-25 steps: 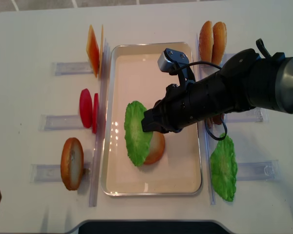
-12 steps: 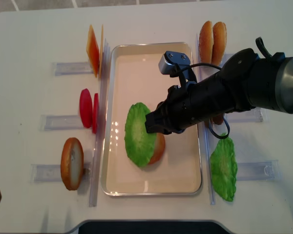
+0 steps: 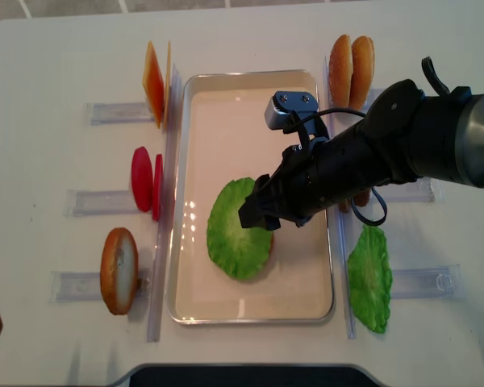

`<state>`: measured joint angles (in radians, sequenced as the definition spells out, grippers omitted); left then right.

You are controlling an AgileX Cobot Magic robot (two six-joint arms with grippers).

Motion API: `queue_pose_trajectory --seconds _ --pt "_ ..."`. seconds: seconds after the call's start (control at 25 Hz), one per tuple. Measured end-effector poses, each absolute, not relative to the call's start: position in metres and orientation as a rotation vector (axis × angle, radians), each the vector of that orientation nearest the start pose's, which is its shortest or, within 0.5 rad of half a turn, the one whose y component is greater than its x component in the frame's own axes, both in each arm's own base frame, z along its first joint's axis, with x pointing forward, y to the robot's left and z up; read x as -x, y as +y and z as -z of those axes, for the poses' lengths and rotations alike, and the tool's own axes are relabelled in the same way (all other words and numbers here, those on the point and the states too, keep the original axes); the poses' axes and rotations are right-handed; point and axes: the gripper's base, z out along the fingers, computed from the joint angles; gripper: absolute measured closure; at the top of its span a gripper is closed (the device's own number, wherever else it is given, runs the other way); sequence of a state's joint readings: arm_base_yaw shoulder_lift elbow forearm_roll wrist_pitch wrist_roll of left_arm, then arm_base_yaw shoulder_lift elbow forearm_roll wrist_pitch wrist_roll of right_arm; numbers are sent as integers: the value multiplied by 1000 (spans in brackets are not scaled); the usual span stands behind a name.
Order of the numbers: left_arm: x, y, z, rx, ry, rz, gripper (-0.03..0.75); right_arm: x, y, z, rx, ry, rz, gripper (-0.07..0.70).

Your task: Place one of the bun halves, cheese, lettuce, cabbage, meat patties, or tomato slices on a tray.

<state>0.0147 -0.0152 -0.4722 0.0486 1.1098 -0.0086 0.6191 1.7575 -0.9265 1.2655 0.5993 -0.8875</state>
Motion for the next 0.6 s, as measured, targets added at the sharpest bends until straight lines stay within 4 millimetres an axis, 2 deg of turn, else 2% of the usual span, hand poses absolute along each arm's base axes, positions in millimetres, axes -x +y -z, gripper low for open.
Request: queue_pose_trajectory --seconds 0.08,0.16,0.36,0.6 --pt "6 4 -266 28 2105 -62 244 -244 233 -178 662 2562 -1052 83" --pt "6 4 -266 28 2105 -62 244 -243 232 -180 706 2550 -1024 33" --pt "6 4 -266 28 2105 -62 244 -240 225 -195 825 2485 -936 15" --pt "6 4 -266 28 2105 -62 244 -234 210 -225 871 2422 -846 18"
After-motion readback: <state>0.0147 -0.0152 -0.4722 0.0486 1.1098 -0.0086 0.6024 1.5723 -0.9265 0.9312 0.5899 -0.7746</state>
